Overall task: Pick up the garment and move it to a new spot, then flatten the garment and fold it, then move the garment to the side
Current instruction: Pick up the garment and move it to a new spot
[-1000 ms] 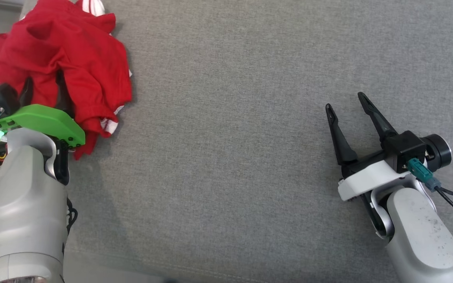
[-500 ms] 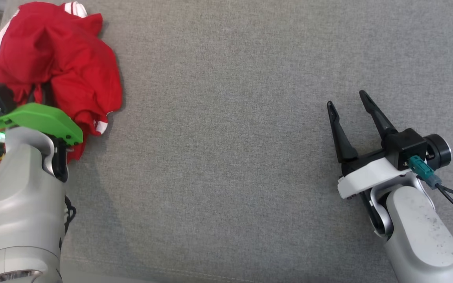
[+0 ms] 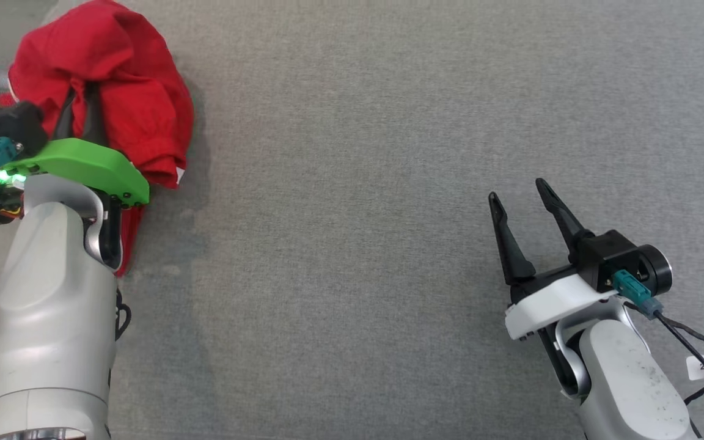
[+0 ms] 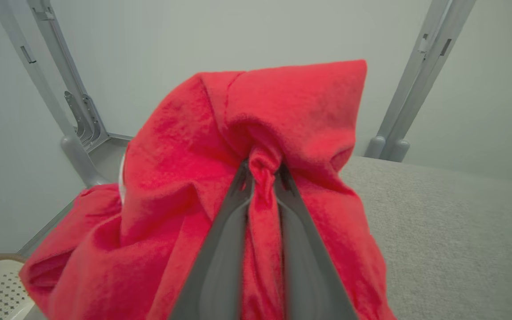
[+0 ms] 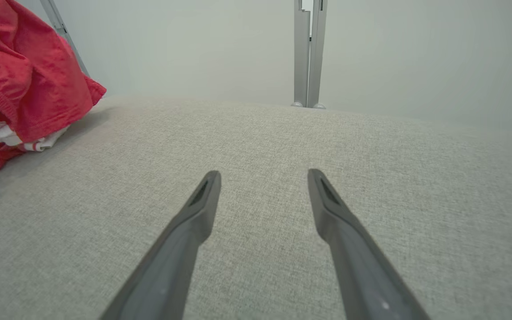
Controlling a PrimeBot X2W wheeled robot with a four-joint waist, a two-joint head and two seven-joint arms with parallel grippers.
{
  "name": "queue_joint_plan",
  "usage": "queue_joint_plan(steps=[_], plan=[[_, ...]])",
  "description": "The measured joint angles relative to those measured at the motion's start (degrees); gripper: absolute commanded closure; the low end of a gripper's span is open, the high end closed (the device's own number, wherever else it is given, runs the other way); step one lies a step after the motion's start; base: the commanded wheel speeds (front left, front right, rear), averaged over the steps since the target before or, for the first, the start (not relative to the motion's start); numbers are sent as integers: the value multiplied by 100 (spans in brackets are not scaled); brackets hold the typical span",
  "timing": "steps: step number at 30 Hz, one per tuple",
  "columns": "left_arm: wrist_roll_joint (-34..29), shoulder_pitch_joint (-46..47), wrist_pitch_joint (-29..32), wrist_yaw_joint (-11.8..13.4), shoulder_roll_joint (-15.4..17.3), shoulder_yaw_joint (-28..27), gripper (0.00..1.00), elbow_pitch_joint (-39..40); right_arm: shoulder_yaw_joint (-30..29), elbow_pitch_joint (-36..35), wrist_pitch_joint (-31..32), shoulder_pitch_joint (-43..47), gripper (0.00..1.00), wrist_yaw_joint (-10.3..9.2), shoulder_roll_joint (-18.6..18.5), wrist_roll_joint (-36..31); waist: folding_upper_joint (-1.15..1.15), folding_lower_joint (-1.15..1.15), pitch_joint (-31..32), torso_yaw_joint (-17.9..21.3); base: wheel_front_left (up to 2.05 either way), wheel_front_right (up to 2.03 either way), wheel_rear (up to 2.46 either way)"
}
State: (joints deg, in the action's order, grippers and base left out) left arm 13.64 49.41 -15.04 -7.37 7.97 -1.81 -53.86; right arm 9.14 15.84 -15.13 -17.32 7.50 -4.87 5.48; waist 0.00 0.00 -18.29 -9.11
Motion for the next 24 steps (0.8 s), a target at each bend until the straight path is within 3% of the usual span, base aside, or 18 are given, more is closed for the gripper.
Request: queue_joint_plan(steps=[11, 24], plan=[[199, -206, -2, -1, -298, 634, 100, -8, 14, 10, 0, 84, 0, 0, 149, 83, 0, 0, 259, 915, 0, 0, 0], [836, -518, -9, -2, -512, 1993, 100, 115, 54, 29, 0, 183, 0, 0, 190, 210, 0, 0, 380, 2119, 0, 0, 0]])
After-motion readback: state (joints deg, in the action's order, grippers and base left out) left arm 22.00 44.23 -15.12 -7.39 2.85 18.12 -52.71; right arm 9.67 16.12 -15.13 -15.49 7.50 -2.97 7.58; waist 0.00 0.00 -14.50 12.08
